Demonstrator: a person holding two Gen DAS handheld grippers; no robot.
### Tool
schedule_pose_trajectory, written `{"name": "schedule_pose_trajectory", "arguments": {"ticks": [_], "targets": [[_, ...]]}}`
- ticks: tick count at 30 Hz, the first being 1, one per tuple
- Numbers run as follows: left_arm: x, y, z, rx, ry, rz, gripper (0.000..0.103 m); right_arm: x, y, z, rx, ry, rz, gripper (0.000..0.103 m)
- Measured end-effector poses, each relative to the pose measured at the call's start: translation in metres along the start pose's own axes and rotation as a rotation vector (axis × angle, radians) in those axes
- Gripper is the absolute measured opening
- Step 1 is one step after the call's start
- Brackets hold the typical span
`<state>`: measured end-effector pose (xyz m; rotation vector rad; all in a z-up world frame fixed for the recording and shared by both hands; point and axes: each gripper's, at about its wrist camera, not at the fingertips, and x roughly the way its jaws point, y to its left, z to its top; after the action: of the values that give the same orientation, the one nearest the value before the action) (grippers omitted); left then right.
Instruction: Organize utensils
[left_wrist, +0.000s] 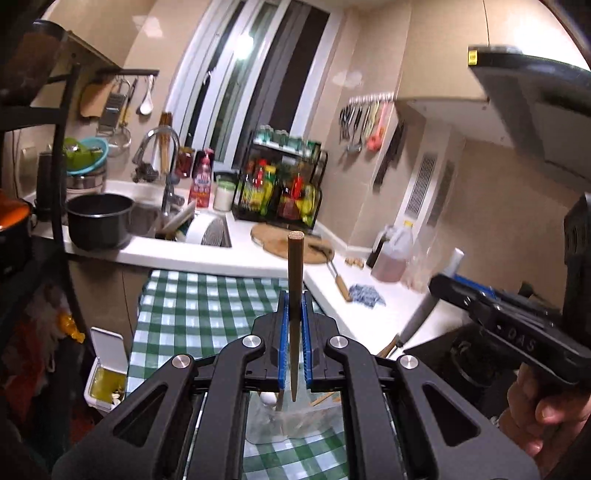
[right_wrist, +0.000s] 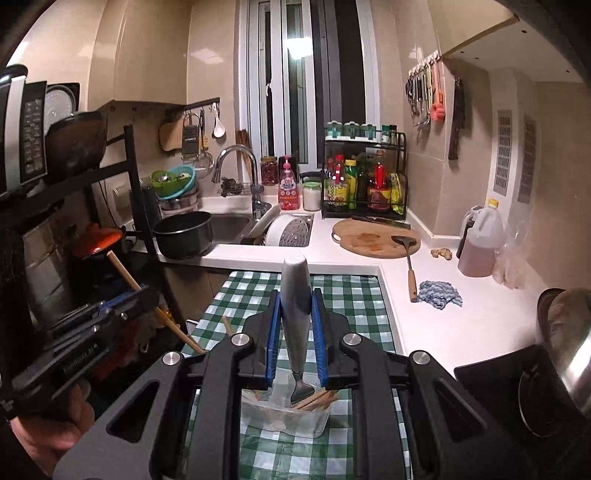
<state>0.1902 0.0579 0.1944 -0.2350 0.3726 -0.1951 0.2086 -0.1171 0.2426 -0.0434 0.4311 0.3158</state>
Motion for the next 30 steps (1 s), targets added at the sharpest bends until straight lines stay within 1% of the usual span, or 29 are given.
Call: {"name": "schedule_pose_trajectory", "arguments": {"ticks": [5,12,13,14,15,16,17,19,23,24,26,27,30], "targets": [[0.017,0.01,-0.008,-0.001,0.044,0.004,0.006,0.031,0.003,-0.012,-0.002,0.048,0.002,0.016],[0.03,0.012,-0.018,0.0,0.095,0.022,0.007,0.068,0.009,-0.032,-0.011,0.175,0.027,0.017],[0.031,0.012,-0.018,-0.001,0.097,0.024,0.009,0.071,0.011,-0.035,-0.021,0.194,0.018,0.02],[0.03,0.013,-0.018,-0.003,0.096,0.026,0.011,0.071,0.011,-0.035,-0.025,0.197,0.008,0.026],[0.028,0.013,-0.016,-0.003,0.088,0.027,0.018,0.068,0.011,-0.035,-0.029,0.193,-0.004,0.03],[0.025,0.013,-0.015,-0.002,0.076,0.027,0.022,0.065,0.01,-0.035,-0.03,0.189,-0.011,0.036],[0.022,0.012,-0.013,-0.001,0.064,0.027,0.022,0.061,0.009,-0.034,-0.03,0.182,-0.026,0.038],[0.016,0.01,-0.01,0.005,0.043,0.029,0.022,0.051,0.006,-0.031,-0.03,0.163,-0.051,0.038],[-0.001,0.005,-0.008,0.02,0.0,0.041,0.022,0.018,-0.001,-0.031,-0.028,0.094,-0.076,0.039],[-0.005,0.004,-0.009,0.024,-0.008,0.046,0.023,0.009,-0.003,-0.033,-0.025,0.076,-0.083,0.041],[-0.018,0.001,-0.011,0.03,-0.028,0.058,0.025,-0.007,-0.006,-0.038,-0.016,0.043,-0.097,0.048],[-0.025,0.0,-0.012,0.034,-0.037,0.063,0.027,-0.02,-0.009,-0.044,-0.004,0.022,-0.107,0.049],[-0.049,-0.001,-0.021,0.051,-0.06,0.098,0.044,-0.044,-0.014,-0.063,0.025,-0.011,-0.132,0.056]]}}
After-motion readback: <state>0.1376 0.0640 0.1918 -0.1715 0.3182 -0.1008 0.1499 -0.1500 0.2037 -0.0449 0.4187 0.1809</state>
